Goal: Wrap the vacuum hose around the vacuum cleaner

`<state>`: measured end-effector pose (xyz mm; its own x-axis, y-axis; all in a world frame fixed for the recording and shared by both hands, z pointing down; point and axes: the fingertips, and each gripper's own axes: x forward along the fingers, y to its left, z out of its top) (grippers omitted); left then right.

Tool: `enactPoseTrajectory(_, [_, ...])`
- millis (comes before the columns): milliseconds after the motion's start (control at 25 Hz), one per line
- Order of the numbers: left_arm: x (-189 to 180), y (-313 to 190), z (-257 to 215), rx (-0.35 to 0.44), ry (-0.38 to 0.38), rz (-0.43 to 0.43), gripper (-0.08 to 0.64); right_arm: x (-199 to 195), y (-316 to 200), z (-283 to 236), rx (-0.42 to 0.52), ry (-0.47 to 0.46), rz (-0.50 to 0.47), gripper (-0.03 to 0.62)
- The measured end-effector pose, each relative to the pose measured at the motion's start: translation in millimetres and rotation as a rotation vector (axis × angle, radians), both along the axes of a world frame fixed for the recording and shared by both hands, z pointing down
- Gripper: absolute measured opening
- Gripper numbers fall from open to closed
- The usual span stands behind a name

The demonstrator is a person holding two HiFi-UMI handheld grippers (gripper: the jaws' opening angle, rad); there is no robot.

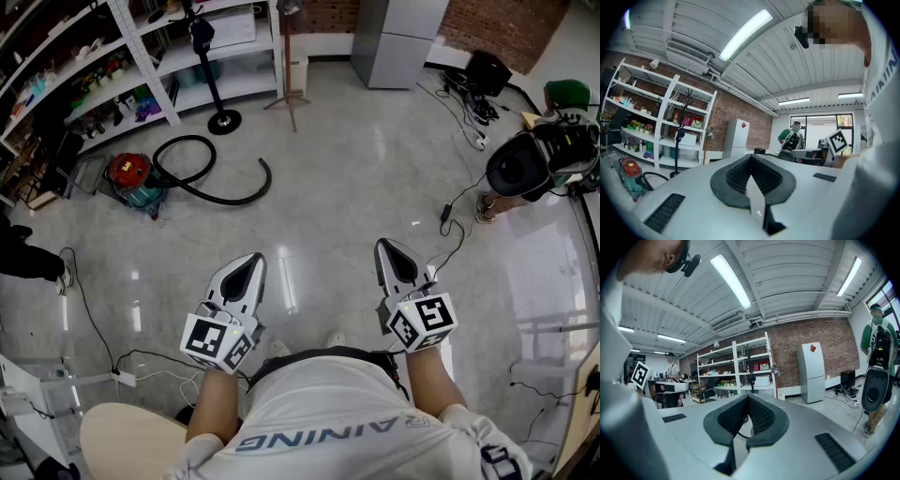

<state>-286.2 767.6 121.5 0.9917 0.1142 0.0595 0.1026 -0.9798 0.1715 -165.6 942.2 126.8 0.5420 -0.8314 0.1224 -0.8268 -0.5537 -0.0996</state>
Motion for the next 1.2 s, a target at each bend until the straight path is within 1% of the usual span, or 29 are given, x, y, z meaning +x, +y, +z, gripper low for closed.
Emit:
enactPoseTrajectory(160, [-6.1,6.1,-0.1,-0.005,0.000,0.013,0.017,-7.4,4.7,5.1,-0.007,-0.012,0.006,0.011])
enactPoseTrajectory(400, [-2.2,6.6,2.5,-0.011,-0.010,0.018,0.017,-5.1,7.4,8.3,-0.002,-0.025,0.020,0.011])
enactPoseTrajectory(520, [-0.6,9.6,4.8,-0.012,-0.006,0.019,0.017,-4.2,9.0,10.1,0.016,-0.035,0.014,0.011])
enactPoseTrajectory(640, [2.2,11.8,4.8,-0.013,-0.007,0.019,0.017,-2.8,8.6,10.4,0.004,-0.022,0.007,0.011])
enactPoseTrajectory(960, [3.5,14.4,4.3,-0.015,-0.011,0.008,0.017,-0.1,9.8,10.6,0.010,-0.033,-0.002,0.011])
enactPoseTrajectory(1200, [24.7,28.2,2.1,-0.015,-0.026,-0.033,0.017,20.6,18.8,14.8,-0.003,-0.033,-0.055,0.011])
